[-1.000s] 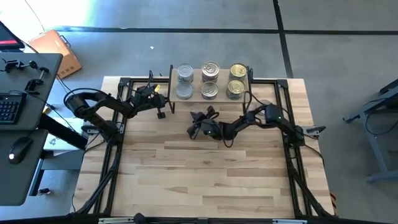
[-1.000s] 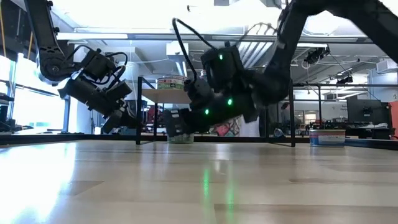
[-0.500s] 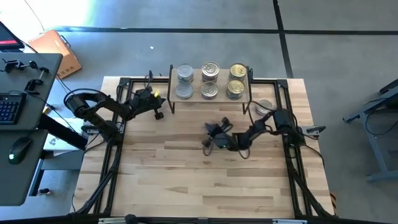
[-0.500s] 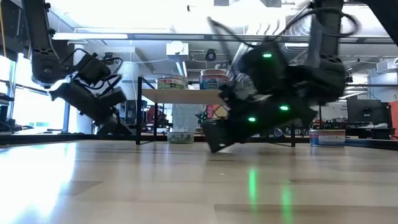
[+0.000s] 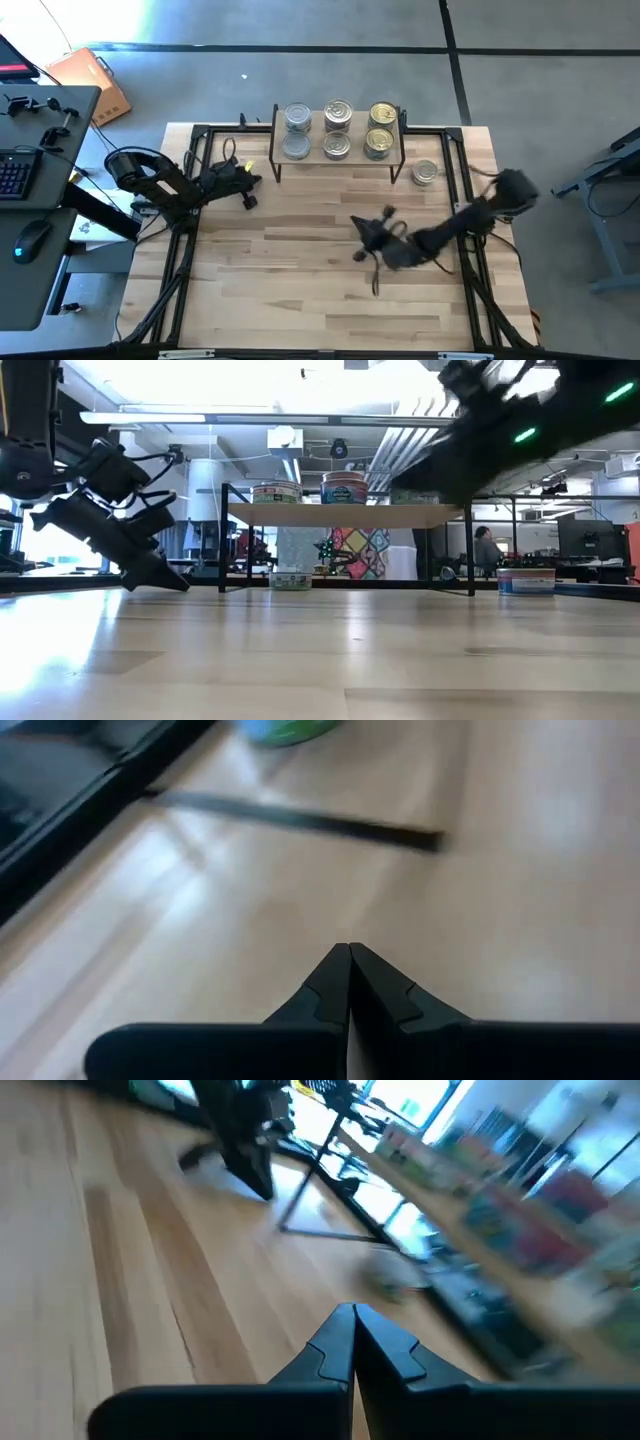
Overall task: Stack canned seafood by type on shelf
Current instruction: Stack the blue tuna can on top of the other blue tuna can on the shelf
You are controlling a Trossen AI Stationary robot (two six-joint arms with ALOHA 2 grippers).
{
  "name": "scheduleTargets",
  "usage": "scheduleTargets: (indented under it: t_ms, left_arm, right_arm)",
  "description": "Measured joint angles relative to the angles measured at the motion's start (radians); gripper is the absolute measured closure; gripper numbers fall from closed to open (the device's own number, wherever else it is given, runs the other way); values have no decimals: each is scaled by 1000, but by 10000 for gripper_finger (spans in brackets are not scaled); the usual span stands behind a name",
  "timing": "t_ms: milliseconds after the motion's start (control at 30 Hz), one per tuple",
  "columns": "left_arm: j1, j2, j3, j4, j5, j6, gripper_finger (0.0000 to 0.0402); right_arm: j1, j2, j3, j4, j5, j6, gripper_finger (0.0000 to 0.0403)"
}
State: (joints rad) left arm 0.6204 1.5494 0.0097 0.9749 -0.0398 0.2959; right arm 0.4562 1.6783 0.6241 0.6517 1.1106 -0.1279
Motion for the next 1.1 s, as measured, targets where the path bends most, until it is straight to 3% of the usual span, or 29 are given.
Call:
scheduleTargets:
  t_ms: [100,167,333,467,600,800,900,1100]
  left_arm:
    - [-70,0,0,-1,1,-3,402]
    - [-110,0,0,-2,-15,-12,402]
    - [-205,0,0,0,-22,-60,401]
    - [-265,1,0,17,-22,-88,402]
    - [-306,1,0,25,-22,-103,401]
    - [-343,1,0,25,-23,-112,401]
    - [-357,1,0,25,-23,-112,401]
    - [-376,1,0,39,-24,-111,401]
  right_arm:
    - [114,-154,63,-396,148,109,403]
    - [158,-253,121,-680,148,294,403]
    - [135,-400,279,-1428,-144,844,401]
    - [38,-403,314,-1824,-429,1061,374]
    - [-74,-403,253,-1895,-548,1009,307]
    - [-251,-404,146,-1823,-448,738,202]
    - [-355,-401,128,-1772,-487,661,189]
    - [-510,-401,126,-1649,-580,521,201]
